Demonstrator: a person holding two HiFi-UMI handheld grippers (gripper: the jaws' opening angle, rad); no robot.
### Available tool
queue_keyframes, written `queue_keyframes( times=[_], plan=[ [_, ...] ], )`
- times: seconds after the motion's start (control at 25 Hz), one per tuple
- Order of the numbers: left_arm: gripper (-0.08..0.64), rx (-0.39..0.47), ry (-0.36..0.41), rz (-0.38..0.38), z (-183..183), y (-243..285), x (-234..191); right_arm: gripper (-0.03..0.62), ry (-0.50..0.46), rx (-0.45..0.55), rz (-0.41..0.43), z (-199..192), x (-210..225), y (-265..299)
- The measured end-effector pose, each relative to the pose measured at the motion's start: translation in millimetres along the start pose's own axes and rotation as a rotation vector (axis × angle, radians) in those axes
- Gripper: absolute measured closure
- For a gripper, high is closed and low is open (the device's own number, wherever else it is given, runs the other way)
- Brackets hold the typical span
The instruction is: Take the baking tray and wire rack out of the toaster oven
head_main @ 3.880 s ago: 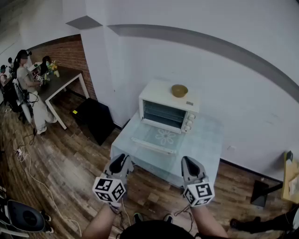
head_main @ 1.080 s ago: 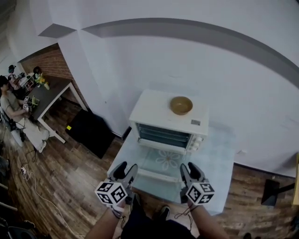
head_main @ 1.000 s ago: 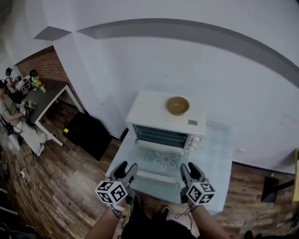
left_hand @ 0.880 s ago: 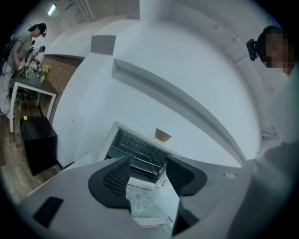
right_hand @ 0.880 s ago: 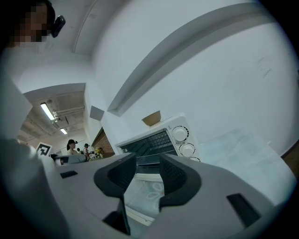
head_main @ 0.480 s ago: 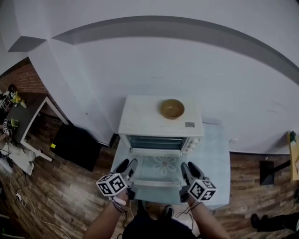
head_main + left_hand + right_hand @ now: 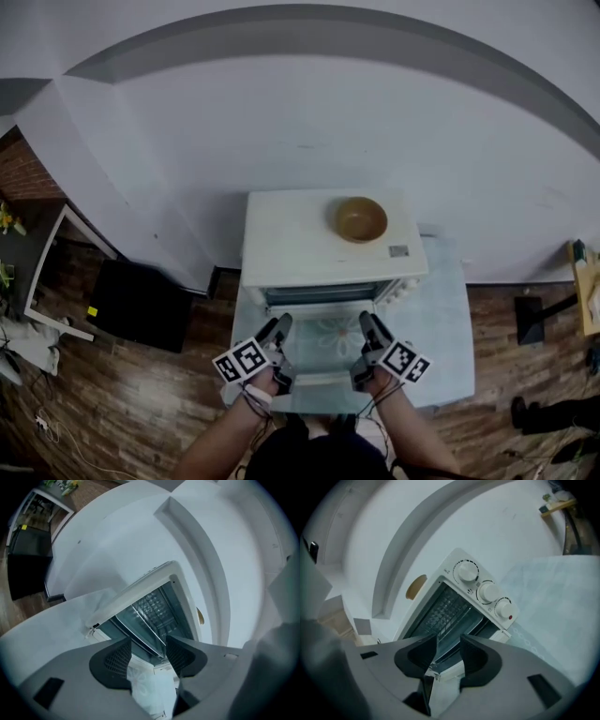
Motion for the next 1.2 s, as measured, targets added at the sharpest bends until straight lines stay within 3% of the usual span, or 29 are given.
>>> queue_keyframes(
  times=[0.2,0.4,0.56,0.68,0.88,0.96,1.2],
  plan=[
    [0.333,0.004,-0.105,-0.027,3.3,38.9,-18.1,0.429,0.213,0.008,-0.091,-18.0,20.1,30.9],
    [0.334,0.019,-0.225,-0.04,-3.3,79.1,-27.6,0.428,0.329,0.046,-0.101,-18.3,36.0,65.9],
    [0.349,0.024,-0.268,-0.022,-8.4,103.1,-34.0,0.434,0.334,0.044,-0.083,-15.3,49.7,95.8],
    [0.38,0.036,-0.277,-0.001,-7.2,113.6,-40.9,0.442,0.347,0.032,-0.114,-14.9,55.4,107.4],
    [0.455,0.051,-0.284,0.039,-6.8,122.0,-50.4,0.453,0.344,0.032,-0.115,-14.4,68.9,120.0],
    [0.491,0.053,-0.277,0.044,-7.8,123.1,-52.4,0.491,0.333,0.024,-0.099,-12.2,71.8,122.4],
    [0.497,0.051,-0.275,0.019,-14.9,113.8,-53.5,0.532,0.331,-0.027,-0.082,-13.0,71.0,111.3]
  ],
)
Point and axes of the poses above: the fingertips, and each gripper's own axes: y forward along the fingers, x to its right, z out of its top, the point moved 9 cm from there along -y, backward along the fingers, and after that the axes turned 2 degrees about y, right-handed, at the moved point
